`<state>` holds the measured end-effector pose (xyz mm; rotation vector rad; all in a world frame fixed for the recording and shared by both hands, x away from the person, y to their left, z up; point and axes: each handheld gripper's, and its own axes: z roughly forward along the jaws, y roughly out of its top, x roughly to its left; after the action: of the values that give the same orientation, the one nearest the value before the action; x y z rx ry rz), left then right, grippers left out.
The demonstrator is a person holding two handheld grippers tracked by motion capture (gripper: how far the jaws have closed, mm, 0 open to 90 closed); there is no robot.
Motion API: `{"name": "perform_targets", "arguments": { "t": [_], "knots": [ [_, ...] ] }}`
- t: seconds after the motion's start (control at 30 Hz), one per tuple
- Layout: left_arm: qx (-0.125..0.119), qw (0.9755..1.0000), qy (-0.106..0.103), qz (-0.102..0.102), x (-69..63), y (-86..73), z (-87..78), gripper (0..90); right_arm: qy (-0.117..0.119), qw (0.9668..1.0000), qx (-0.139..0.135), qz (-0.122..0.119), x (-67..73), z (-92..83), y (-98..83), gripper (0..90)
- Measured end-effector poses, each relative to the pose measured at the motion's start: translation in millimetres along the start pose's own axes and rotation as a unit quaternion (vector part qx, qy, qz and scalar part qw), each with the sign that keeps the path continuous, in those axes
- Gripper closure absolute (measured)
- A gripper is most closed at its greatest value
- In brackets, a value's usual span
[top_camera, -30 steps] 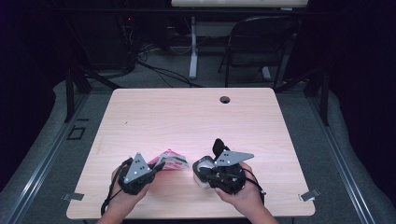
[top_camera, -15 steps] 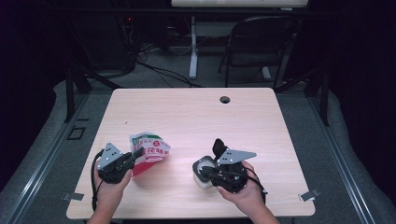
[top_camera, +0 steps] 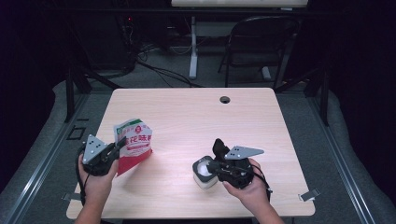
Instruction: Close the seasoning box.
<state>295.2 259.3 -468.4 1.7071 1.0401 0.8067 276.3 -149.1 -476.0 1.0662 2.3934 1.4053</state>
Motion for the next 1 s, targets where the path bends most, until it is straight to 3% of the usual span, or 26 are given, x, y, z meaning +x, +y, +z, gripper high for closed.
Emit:
{"name": "perform_targets", "arguments": {
  "t": [0.2,0.27,0.37,0.47,0.63,0.8,0.93,1.0],
  "knots": [
    [0.005,0.9983,0.050,0.029,7.5,2.9,-6.7,90.0,-0.003,1.0000,0.000,0.002,-1.8,-0.2,-0.9,81.0],
    [0.007,0.9982,0.050,0.032,6.6,0.3,-6.4,89.9,-0.004,1.0000,-0.001,0.003,-2.8,-0.3,-1.2,80.9],
    [0.015,0.9987,0.031,0.037,0.9,-6.7,-2.1,89.9,-0.006,1.0000,-0.003,0.004,-3.8,-0.7,-1.3,80.7],
    [0.027,0.9990,-0.004,0.035,-8.7,-13.3,4.1,89.9,-0.008,0.9999,-0.003,0.007,-5.3,-0.2,-1.7,79.5],
    [0.056,0.9960,-0.048,0.052,-30.1,-24.1,17.0,89.7,-0.011,0.9999,-0.009,0.008,-7.3,-1.9,-0.8,77.8],
    [0.086,0.9907,-0.098,0.039,-43.9,-38.5,27.4,89.0,-0.014,0.9998,-0.013,0.007,-9.0,-5.5,0.6,77.4],
    [0.113,0.9846,-0.122,0.056,-55.9,-46.9,32.6,84.9,-0.019,0.9996,-0.018,0.007,-9.7,-10.3,1.9,76.9],
    [0.119,0.9828,-0.128,0.058,-59.7,-50.1,34.4,83.1,-0.024,0.9995,-0.021,0.007,-10.3,-13.5,2.7,76.4]
  ]
}}
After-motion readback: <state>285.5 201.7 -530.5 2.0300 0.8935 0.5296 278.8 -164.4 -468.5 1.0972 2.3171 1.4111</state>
